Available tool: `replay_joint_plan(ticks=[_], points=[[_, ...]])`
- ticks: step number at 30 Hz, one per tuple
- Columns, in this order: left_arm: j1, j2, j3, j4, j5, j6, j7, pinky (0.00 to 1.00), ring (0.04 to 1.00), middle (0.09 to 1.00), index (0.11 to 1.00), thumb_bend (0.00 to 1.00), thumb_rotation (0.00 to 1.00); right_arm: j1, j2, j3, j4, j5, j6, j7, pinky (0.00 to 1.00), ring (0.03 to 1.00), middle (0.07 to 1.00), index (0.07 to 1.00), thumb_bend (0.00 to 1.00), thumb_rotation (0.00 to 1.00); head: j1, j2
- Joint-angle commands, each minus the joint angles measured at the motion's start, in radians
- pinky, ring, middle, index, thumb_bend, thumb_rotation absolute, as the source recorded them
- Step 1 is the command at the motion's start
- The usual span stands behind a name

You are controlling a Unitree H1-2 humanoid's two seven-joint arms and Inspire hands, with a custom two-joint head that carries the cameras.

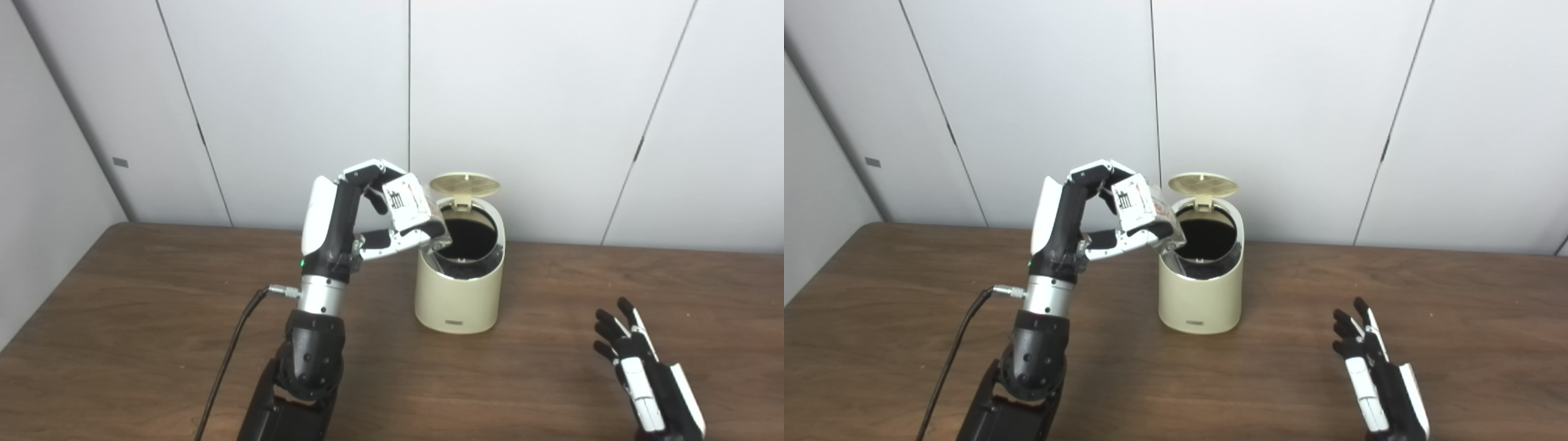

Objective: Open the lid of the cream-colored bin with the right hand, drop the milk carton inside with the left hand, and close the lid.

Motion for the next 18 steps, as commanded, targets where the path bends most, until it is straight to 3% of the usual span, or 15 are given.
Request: replay_joint_plan(ticks=[1, 18], points=[[-0.054, -0.007, 0.001, 0.002, 0.009, -0.057, 0.043, 0.34, 0.439, 0.498, 0.482, 0.48, 0.00, -0.021, 0.003, 0.003, -0.037, 0.013, -0.004, 0.006, 0.88, 0.921, 0.918, 0.999, 0.63, 0.90, -0.003, 0.001], [-0.100, -0.008, 0.001, 0.208, 0.037, -0.180, 0.132, 0.34, 0.420, 0.500, 0.497, 0.48, 0.00, -0.025, 0.024, 0.034, -0.059, 0.009, 0.023, 0.002, 0.90, 0.937, 0.931, 1.000, 0.60, 0.92, -0.047, 0.004]])
